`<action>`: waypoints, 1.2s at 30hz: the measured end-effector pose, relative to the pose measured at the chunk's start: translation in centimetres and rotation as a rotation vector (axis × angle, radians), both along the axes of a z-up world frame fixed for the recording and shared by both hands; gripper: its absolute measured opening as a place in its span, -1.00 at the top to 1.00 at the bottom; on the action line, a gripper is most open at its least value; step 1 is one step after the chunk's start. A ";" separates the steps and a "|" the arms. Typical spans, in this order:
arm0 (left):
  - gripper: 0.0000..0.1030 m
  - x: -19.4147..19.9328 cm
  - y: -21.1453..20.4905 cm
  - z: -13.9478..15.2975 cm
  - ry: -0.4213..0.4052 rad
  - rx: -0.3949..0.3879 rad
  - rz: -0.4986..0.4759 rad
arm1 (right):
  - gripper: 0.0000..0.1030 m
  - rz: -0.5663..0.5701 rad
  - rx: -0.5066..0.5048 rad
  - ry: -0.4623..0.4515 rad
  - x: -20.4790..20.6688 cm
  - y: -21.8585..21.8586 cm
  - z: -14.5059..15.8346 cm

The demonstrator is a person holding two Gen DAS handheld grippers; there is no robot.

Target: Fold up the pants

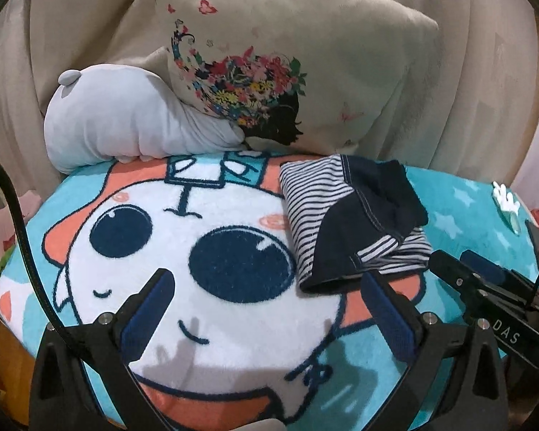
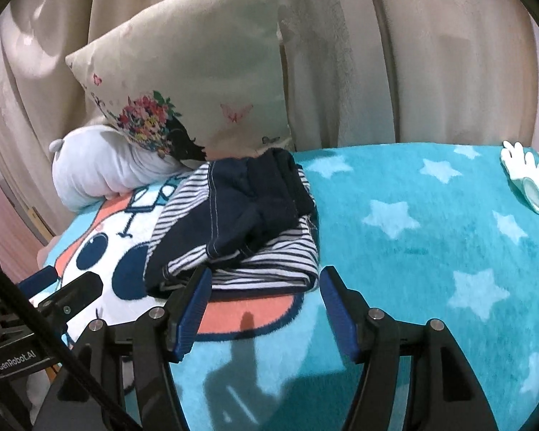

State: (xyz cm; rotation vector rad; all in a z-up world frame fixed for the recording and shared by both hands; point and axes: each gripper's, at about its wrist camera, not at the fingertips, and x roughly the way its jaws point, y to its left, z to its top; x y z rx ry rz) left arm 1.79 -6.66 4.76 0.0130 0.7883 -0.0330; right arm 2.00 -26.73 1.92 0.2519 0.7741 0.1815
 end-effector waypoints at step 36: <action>-0.99 1.3 1.4 -2.4 0.046 0.009 0.028 | -0.34 0.057 -0.060 0.041 0.7 2.2 -1.2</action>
